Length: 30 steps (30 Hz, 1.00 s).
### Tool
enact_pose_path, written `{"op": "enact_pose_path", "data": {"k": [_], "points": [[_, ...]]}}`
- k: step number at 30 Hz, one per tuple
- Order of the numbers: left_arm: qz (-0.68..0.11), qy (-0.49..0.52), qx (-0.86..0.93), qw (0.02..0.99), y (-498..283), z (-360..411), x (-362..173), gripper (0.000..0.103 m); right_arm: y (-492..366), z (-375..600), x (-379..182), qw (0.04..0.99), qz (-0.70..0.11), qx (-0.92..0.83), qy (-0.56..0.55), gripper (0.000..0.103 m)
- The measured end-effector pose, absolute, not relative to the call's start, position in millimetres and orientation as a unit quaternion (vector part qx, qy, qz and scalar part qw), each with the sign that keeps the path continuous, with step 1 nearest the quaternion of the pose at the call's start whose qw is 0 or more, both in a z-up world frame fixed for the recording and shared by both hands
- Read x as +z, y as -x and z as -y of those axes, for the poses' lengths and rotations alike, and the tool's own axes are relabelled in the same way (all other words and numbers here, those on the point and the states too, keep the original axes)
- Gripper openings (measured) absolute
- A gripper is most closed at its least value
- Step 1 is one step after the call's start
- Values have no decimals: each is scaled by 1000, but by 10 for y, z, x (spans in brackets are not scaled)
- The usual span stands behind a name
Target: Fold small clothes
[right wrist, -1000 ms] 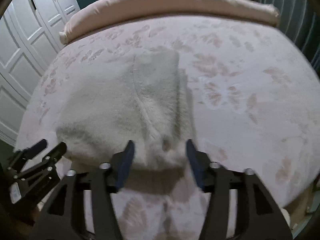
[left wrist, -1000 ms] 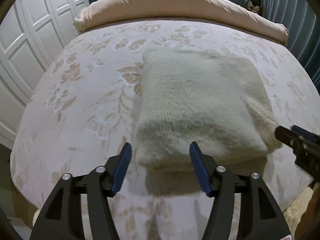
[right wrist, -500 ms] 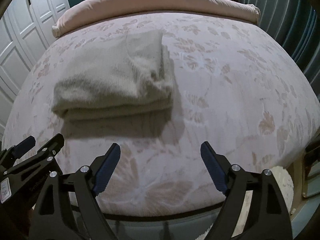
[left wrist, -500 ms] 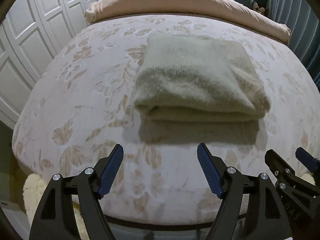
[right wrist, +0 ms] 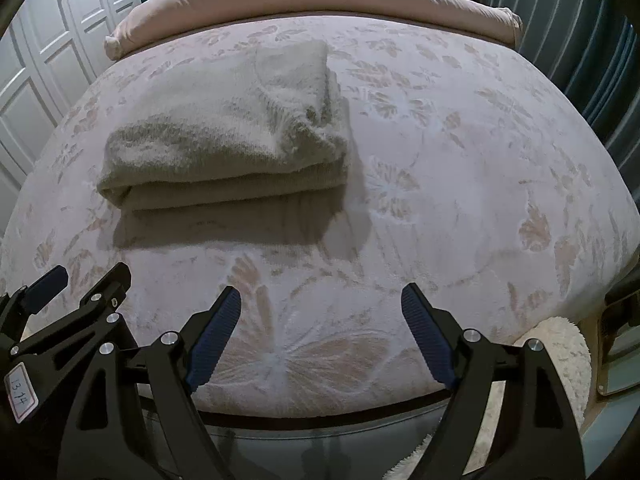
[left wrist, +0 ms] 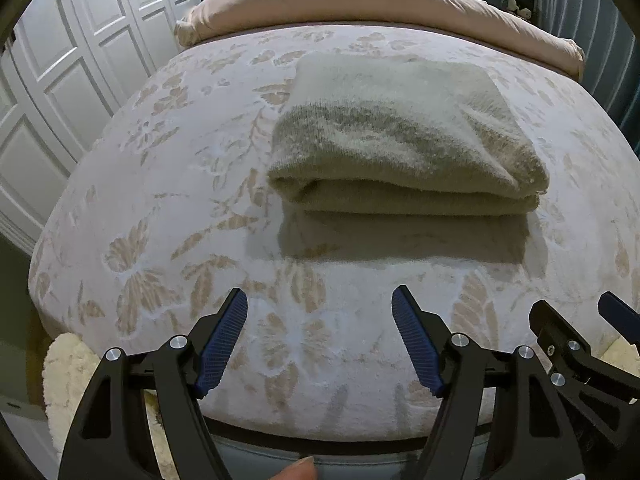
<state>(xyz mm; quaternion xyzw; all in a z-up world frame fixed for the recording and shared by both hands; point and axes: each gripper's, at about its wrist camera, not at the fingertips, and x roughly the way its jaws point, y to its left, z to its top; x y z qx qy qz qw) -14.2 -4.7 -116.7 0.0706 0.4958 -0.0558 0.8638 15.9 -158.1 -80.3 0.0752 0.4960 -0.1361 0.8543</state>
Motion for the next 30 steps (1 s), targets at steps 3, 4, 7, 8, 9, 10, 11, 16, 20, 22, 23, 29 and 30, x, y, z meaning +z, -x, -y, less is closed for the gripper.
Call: {"op": "enact_pose_path", "data": {"k": [3, 4, 7, 8, 9, 10, 11, 16, 20, 22, 23, 29, 30], "points": [[-498, -71, -54, 863, 144, 47, -1174, 70, -157, 1561, -806, 854, -496, -138, -75, 80], [-498, -72, -55, 862, 143, 45, -1176, 69, -157, 1565, -806, 854, -496, -138, -74, 80], [-499, -70, -56, 862, 144, 50, -1176, 68, -166, 1589, -809, 855, -496, -135, -71, 80], [-499, -69, -56, 862, 141, 49, -1173, 66, -165, 1582, -810, 855, -496, -136, -71, 80], [-500, -69, -57, 862, 140, 44, -1172, 65, -165, 1572, -813, 855, -495, -137, -70, 80], [-500, -70, -57, 861, 132, 37, -1173, 65, -161, 1557, -812, 855, -495, -139, -71, 80], [-501, -69, -57, 861, 132, 39, -1174, 65, -161, 1554, -814, 854, -495, -140, -71, 80], [-504, -70, -59, 859, 122, 28, -1191, 65, -163, 1537, -816, 853, -496, -143, -71, 80], [-504, -71, -59, 859, 122, 26, -1194, 65, -168, 1542, -820, 852, -498, -143, -72, 80], [-505, -70, -59, 858, 124, 30, -1193, 65, -166, 1537, -817, 852, -498, -144, -73, 80], [-505, -70, -59, 858, 124, 31, -1193, 65, -169, 1546, -819, 852, -498, -143, -72, 80], [-502, -78, -61, 859, 109, 16, -1206, 65, -177, 1556, -831, 851, -500, -146, -73, 80], [-501, -79, -61, 859, 105, 12, -1207, 65, -175, 1559, -837, 850, -500, -147, -75, 80]]}}
